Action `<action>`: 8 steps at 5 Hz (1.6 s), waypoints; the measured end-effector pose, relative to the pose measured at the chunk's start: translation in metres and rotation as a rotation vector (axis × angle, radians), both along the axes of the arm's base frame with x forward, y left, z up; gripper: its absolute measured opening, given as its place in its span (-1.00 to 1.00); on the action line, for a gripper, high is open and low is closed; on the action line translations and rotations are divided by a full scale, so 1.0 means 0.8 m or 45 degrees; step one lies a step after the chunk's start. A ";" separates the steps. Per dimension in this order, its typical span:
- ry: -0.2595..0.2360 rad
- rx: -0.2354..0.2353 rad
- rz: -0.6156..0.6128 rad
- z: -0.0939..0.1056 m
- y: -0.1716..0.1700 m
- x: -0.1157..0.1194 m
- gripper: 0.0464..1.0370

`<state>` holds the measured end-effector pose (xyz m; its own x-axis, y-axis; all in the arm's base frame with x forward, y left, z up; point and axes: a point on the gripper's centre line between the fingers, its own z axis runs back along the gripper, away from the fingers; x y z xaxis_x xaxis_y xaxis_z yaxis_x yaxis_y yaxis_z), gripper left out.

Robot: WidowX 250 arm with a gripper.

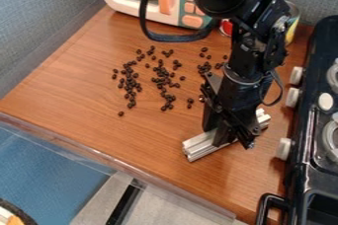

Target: Sweep into pile

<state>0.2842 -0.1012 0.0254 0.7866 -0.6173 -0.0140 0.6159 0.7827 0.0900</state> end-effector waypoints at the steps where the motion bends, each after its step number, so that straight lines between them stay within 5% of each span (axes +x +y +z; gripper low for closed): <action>1: 0.004 0.010 0.000 -0.001 0.001 0.001 -0.34; 3: 0.043 0.047 0.033 -0.011 0.005 -0.001 0.85; 4: 0.047 0.033 0.003 -0.012 0.003 -0.001 0.89; 6: 0.036 0.013 0.023 -0.013 0.003 0.001 -0.27; 8: 0.045 0.008 0.049 -0.015 0.000 0.004 -0.34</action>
